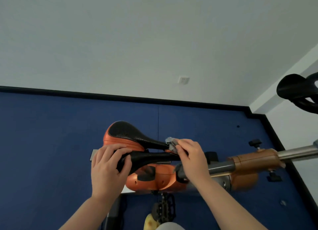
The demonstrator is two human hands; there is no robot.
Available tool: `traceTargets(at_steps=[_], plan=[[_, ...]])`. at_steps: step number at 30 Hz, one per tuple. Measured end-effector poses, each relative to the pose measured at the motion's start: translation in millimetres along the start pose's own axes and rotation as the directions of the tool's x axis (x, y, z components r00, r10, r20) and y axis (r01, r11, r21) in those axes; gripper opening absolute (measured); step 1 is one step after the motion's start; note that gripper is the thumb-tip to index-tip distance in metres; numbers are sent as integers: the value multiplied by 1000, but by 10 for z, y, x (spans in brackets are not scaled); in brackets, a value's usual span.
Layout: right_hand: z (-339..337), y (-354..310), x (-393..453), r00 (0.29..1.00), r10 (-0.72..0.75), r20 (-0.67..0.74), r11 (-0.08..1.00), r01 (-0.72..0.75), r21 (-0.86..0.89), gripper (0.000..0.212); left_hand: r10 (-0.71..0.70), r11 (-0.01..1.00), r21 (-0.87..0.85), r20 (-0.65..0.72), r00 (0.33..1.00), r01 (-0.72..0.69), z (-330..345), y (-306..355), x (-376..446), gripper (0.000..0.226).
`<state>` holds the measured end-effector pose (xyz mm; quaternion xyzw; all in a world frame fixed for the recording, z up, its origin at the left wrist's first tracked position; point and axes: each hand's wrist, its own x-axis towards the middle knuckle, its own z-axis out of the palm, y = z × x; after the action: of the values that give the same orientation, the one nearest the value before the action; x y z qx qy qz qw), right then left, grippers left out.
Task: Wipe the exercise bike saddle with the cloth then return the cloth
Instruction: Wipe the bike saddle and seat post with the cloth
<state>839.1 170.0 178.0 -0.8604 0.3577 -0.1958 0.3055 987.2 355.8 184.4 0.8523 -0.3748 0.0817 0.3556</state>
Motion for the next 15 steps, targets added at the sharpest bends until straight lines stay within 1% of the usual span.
traceTargets(at_steps=[2, 4, 6, 8, 10, 12, 15], plan=[[41, -77, -22, 997, -70, 10, 997, 70, -23, 29, -18, 1000, 18, -22, 1000, 18, 37, 16, -3, 25], [-16, -41, 12, 994, -81, 71, 997, 80, 14, 30, -33, 999, 34, -31, 999, 34, 57, 18, -2, 25], [-74, 53, 36, 992, -12, 126, 994, -2, 111, 29, -24, 999, 32, -32, 999, 25, 59, 14, -2, 25], [-73, 95, 35, 990, 64, 123, 981, -85, 172, 28, -12, 1000, 25, -29, 999, 13, 51, 17, -3, 26], [-40, 55, 75, 990, 85, 109, 985, -100, 137, 26, -10, 1000, 24, -33, 999, 11, 52, 19, -6, 25], [-8, -33, 144, 989, 28, 145, 998, -34, 43, 26, -15, 1000, 19, -41, 999, 16, 59, 18, -6, 25], [81, -267, 243, 969, -146, 198, 983, 164, -78, 28, -27, 1000, 4, -43, 999, 27, 63, 19, -8, 23]])
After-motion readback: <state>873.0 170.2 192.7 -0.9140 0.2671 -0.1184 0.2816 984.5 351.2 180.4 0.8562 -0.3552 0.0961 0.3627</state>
